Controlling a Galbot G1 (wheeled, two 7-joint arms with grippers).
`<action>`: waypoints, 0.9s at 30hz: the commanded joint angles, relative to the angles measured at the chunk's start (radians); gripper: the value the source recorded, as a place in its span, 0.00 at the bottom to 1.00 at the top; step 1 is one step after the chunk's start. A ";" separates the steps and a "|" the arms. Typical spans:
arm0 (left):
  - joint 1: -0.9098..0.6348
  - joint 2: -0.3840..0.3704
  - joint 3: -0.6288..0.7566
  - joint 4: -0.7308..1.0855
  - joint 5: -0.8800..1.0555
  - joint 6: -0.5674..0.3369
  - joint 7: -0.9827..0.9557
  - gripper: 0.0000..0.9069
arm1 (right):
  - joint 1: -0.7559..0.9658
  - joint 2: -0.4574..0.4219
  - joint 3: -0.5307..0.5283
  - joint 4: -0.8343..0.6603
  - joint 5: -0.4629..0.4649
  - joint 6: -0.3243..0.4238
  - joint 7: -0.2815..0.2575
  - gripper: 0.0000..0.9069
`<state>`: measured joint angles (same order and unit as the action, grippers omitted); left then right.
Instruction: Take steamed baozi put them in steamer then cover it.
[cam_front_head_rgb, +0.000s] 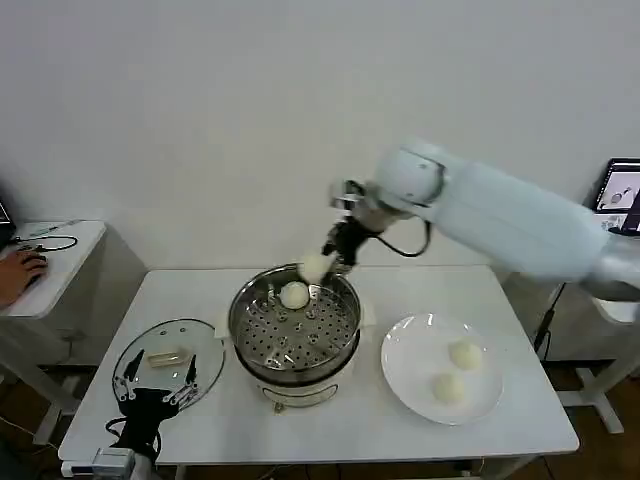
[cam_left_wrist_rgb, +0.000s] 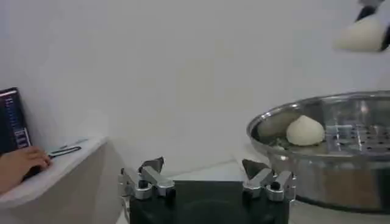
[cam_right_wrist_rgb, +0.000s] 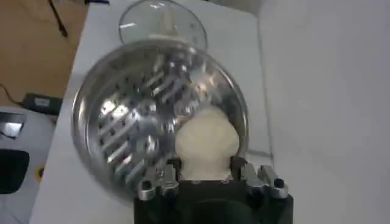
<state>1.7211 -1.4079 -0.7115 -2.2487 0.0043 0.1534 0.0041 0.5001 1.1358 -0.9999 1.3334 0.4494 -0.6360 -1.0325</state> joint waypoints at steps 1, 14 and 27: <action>0.003 -0.003 -0.005 -0.020 -0.011 0.001 -0.010 1.00 | -0.039 0.391 -0.064 -0.309 -0.040 0.003 0.004 0.60; -0.009 -0.003 -0.008 -0.008 -0.021 0.002 -0.007 1.00 | -0.180 0.445 -0.053 -0.412 -0.155 0.026 0.009 0.60; -0.019 -0.003 -0.008 0.001 -0.021 0.005 -0.001 1.00 | -0.183 0.442 -0.069 -0.382 -0.188 0.027 -0.007 0.60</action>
<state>1.7021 -1.4111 -0.7181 -2.2492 -0.0163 0.1579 0.0034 0.3390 1.5401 -1.0627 0.9818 0.2872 -0.6128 -1.0372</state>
